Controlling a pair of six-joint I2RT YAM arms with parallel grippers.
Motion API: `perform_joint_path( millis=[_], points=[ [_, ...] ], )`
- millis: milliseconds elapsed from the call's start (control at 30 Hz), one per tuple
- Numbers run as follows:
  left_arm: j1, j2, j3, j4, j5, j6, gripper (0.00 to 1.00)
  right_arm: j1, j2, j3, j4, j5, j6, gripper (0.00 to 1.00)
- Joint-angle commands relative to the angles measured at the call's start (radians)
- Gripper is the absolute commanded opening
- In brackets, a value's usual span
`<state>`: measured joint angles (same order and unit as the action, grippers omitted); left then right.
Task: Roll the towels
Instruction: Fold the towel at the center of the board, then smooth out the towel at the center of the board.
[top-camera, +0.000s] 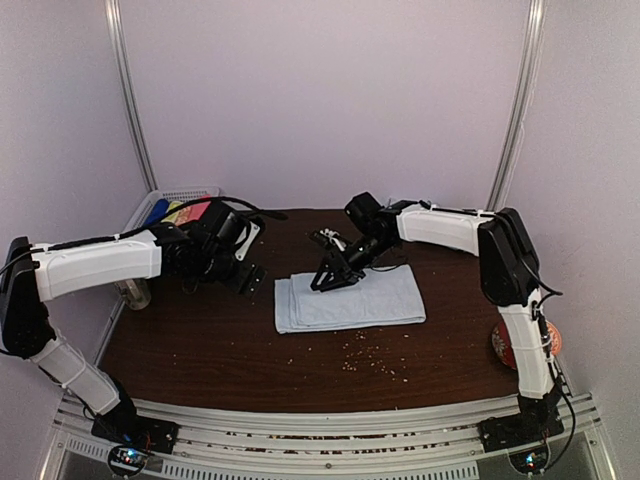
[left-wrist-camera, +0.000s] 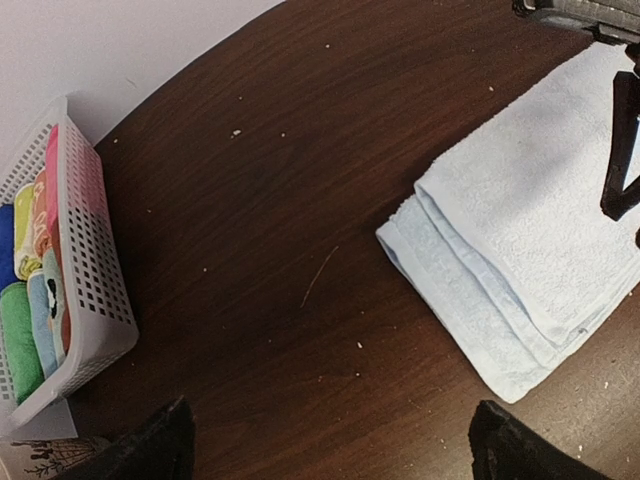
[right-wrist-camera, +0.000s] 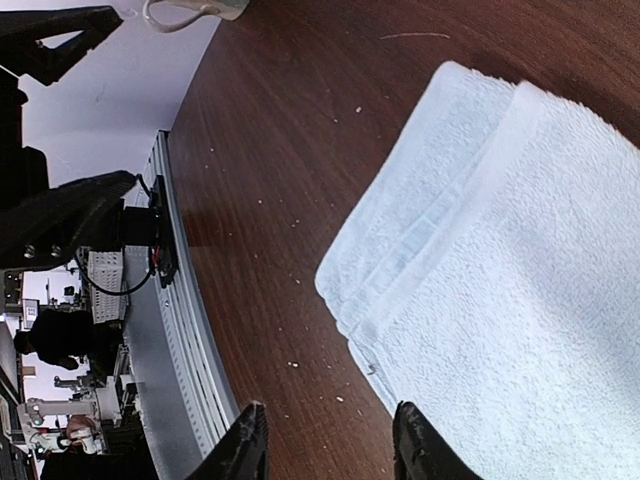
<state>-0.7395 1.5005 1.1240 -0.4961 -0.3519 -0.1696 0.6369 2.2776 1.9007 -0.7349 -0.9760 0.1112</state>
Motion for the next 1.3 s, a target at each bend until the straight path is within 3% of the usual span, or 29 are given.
perform_joint_path(
  millis=[0, 133, 267, 400, 633, 900, 1267],
  points=[
    [0.008, 0.023, 0.007, 0.034, 0.022, -0.011, 0.98, 0.020, -0.015, 0.050, 0.022, -0.041, -0.015, 0.44],
    [0.009, 0.043, 0.001, 0.050, 0.031, -0.018, 0.98, 0.010, -0.047, 0.086, -0.051, 0.034, -0.080, 0.46],
    [0.010, 0.082, 0.028, 0.085, 0.137, -0.055, 0.98, -0.025, -0.142, 0.051, -0.081, 0.230, -0.139, 0.50],
    [0.009, 0.081, 0.054, 0.182, 0.320, -0.142, 0.98, -0.108, -0.287, -0.078, -0.032, 0.288, -0.143, 0.52],
    [0.009, 0.170, 0.063, 0.319, 0.448, -0.356, 0.88, -0.224, -0.477, -0.363, 0.102, 0.339, -0.178, 0.65],
    [0.007, 0.305, 0.066, 0.380, 0.452, -0.477, 0.84, -0.287, -0.501, -0.445, 0.139, 0.311, -0.227, 0.67],
    [0.007, 0.414, 0.080, 0.403, 0.424, -0.517, 0.81, -0.300, -0.485, -0.463, 0.160, 0.308, -0.226, 0.69]
  ],
)
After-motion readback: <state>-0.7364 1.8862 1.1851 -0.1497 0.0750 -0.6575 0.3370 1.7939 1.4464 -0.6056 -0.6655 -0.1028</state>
